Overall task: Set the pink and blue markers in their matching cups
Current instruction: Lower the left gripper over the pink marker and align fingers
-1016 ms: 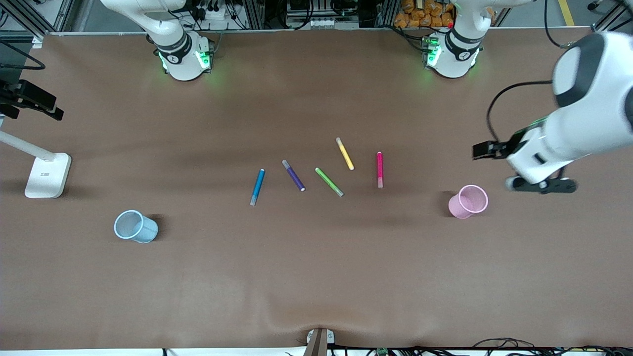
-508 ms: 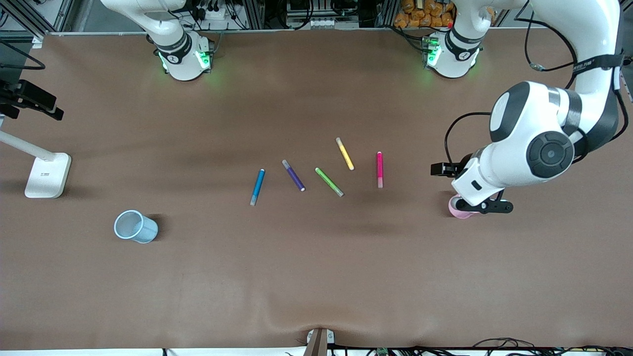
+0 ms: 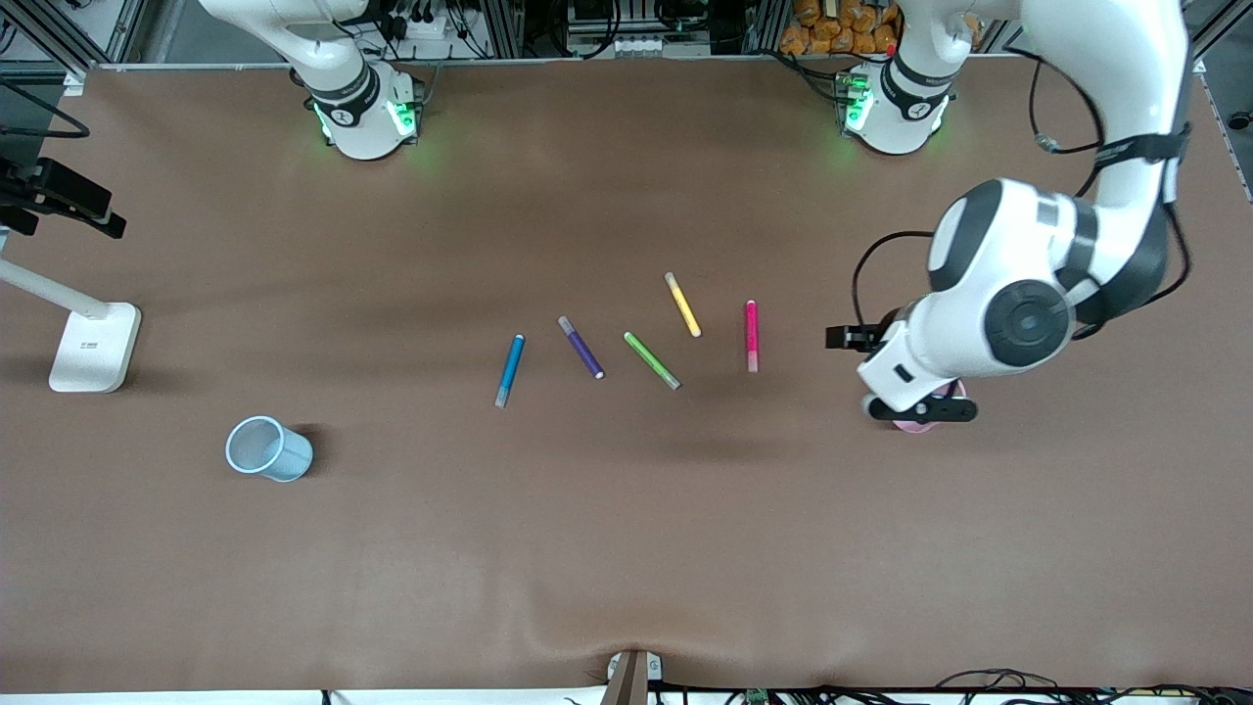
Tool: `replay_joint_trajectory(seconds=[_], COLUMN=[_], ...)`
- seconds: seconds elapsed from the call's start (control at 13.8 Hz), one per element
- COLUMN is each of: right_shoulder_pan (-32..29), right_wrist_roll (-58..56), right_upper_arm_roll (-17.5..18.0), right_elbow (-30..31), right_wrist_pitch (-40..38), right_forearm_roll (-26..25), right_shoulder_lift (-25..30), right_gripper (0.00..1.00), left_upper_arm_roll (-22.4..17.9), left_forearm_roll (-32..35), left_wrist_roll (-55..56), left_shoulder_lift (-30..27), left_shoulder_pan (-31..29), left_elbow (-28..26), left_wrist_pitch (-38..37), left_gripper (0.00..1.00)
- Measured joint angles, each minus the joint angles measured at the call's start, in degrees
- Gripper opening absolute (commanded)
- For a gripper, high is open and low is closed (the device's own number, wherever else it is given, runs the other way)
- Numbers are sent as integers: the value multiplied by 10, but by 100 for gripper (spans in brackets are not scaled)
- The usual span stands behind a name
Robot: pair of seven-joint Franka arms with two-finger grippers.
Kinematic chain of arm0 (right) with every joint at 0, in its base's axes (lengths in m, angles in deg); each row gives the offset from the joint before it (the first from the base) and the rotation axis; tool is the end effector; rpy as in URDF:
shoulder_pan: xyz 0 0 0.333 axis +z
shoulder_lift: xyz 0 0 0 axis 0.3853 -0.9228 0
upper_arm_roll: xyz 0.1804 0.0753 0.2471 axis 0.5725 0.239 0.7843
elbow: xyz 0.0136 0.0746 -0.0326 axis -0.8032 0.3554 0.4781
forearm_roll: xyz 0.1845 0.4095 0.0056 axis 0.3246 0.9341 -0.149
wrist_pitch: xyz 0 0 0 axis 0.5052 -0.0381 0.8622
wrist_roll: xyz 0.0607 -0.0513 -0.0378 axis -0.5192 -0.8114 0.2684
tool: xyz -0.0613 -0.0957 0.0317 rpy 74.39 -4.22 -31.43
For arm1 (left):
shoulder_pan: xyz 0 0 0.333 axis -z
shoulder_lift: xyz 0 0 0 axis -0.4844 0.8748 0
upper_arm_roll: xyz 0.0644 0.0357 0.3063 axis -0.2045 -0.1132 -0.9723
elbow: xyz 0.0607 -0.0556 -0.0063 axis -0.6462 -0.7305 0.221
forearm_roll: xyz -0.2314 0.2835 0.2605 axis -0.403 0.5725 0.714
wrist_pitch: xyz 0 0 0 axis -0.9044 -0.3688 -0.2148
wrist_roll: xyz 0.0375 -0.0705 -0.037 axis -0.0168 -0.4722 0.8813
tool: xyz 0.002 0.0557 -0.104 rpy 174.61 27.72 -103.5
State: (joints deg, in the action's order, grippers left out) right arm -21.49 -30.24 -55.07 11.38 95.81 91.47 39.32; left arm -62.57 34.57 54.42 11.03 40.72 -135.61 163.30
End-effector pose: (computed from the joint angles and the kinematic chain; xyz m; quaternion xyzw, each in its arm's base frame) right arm 0.5882 -0.0322 0.6604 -0.9990 0.0338 0.0213 0.0175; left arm 0.6524 -0.2318 0.3543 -0.9868 0.0198 0.1605 0.0064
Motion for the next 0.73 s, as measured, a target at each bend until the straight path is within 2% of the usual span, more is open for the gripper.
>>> replay_joint_trajectory(seconds=[0.44,0.73], right_shoulder_pan=[0,0], right_wrist_roll=[0,0], right_upper_arm_roll=[0,0], right_elbow=[0,0], right_wrist_pitch=[0,0], right_forearm_roll=[0,0], right_shoulder_lift=[0,0], right_gripper=[100,100], left_upper_arm_roll=[0,0], left_forearm_roll=[0,-1], left_wrist_roll=[0,2], left_shoulder_lift=[30,73], left_shoulder_pan=[10,16], left_elbow=[1,1], left_wrist_pitch=[1,28], left_gripper=[100,100])
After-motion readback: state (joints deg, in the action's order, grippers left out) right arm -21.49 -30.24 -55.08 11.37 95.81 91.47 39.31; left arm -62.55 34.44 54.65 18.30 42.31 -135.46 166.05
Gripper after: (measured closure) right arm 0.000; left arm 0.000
